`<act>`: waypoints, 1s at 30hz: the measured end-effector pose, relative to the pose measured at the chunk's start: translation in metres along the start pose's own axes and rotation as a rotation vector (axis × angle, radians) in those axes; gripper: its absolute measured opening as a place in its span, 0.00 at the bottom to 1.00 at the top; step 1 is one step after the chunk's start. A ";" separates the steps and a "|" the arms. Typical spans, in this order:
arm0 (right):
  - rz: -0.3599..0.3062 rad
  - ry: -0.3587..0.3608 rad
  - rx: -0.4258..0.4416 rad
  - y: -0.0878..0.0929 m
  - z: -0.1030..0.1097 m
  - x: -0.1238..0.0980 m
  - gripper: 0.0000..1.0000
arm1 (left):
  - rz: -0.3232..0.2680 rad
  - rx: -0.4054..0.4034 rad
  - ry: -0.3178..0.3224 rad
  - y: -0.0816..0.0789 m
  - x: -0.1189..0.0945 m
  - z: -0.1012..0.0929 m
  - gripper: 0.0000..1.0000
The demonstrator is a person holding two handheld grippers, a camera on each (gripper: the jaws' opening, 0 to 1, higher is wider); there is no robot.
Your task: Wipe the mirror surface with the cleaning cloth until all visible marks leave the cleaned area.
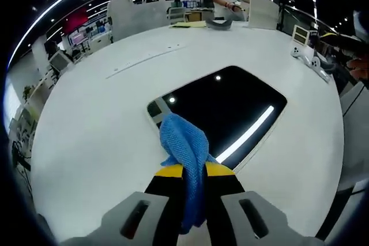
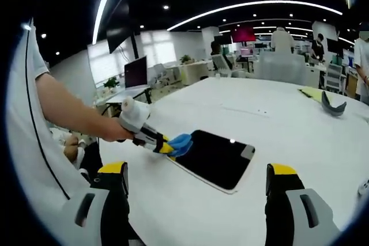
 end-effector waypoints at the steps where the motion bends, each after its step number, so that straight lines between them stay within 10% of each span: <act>1: -0.003 0.007 0.001 0.000 -0.001 0.000 1.00 | -0.001 -0.005 0.001 0.000 0.000 0.000 0.09; 30: 0.003 -0.013 0.014 0.002 0.002 0.002 1.00 | 0.003 0.005 0.005 0.005 -0.005 -0.003 0.09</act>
Point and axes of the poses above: the point that each gripper's makers call its tool centre point, and the gripper's own axes: x roughly forward along the fingers, z roughly to its left, y roughly out of its underside, the point moved 4 cm from there along -x, roughly backward along the fingers, and after that the axes turned 5 degrees about -x, right-handed, at the moved point
